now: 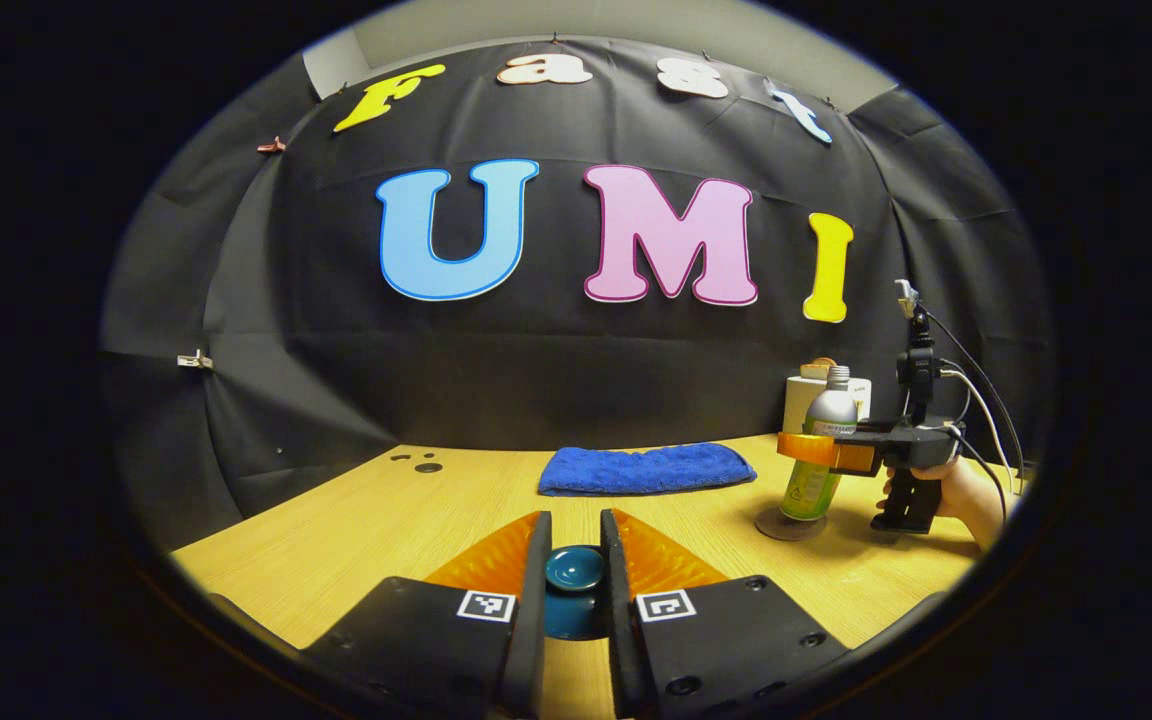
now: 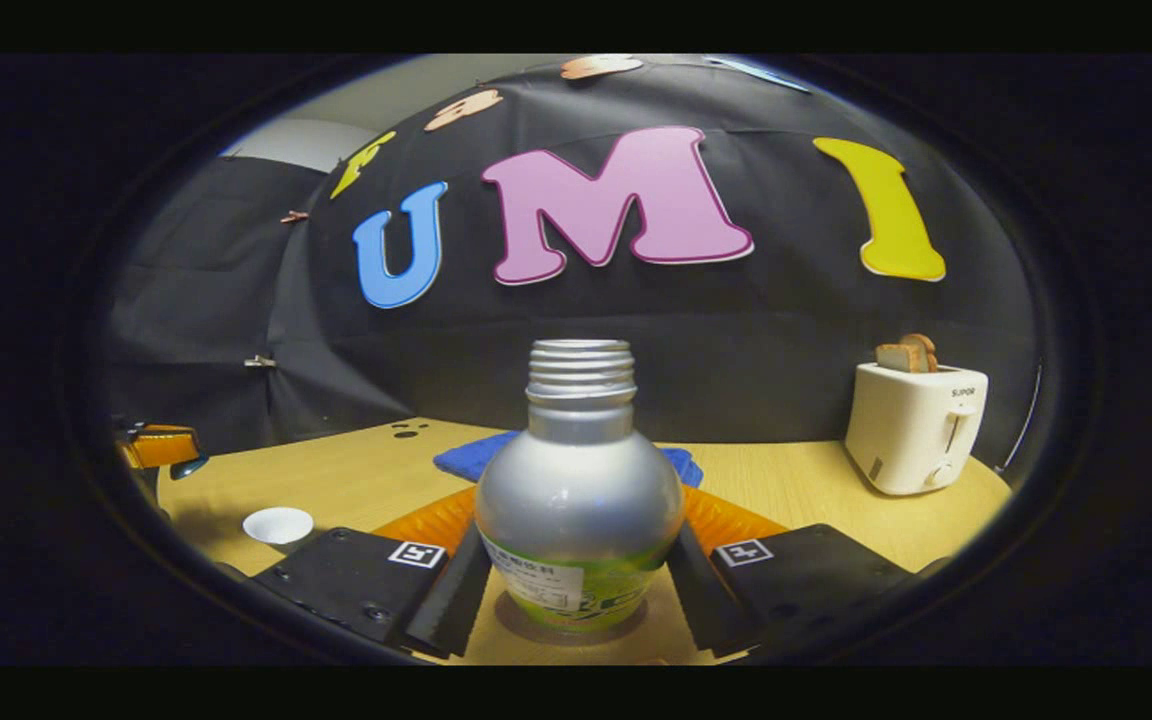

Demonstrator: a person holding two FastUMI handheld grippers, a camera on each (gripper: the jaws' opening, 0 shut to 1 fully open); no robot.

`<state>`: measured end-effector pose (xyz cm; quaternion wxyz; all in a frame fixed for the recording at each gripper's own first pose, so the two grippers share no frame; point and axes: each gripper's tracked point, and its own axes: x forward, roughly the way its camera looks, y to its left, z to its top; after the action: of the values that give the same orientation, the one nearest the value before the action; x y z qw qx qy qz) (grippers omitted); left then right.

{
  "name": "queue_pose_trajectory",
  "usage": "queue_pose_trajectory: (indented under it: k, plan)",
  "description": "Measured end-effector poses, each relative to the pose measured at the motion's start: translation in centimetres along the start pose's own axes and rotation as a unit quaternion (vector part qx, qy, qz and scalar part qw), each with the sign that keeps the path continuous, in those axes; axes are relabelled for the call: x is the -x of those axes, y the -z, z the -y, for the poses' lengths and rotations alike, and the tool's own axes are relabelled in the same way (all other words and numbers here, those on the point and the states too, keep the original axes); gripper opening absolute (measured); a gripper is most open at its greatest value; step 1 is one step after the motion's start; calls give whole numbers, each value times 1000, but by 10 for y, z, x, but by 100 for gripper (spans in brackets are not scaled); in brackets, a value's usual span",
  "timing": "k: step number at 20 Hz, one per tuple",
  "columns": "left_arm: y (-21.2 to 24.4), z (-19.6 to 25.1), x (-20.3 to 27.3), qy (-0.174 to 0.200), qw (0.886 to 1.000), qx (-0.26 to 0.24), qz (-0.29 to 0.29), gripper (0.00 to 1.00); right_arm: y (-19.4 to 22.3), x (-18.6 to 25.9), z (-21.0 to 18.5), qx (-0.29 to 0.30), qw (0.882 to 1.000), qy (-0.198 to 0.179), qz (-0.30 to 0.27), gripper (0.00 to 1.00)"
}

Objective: Open the teacup lid with one hand, grasp the water bottle and pour water into the teacup with the other hand; after pouring, place the water bottle on the coaster and then close the teacup lid.

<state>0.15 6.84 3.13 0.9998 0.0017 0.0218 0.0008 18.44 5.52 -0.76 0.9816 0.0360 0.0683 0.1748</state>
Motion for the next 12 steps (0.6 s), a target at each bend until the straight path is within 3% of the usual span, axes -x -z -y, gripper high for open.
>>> queue_pose_trajectory:
  k: [6, 12]
  plan:
    - [0, 3, 7, 1, 1000, 3, 3, 30, 11, -6, -10, 38, 999, 7, -9, 83]
    - [3, 5, 15, 2, 1000, 7, -1, 30, 12, -7, -9, 24, 1000, 16, -8, 84]
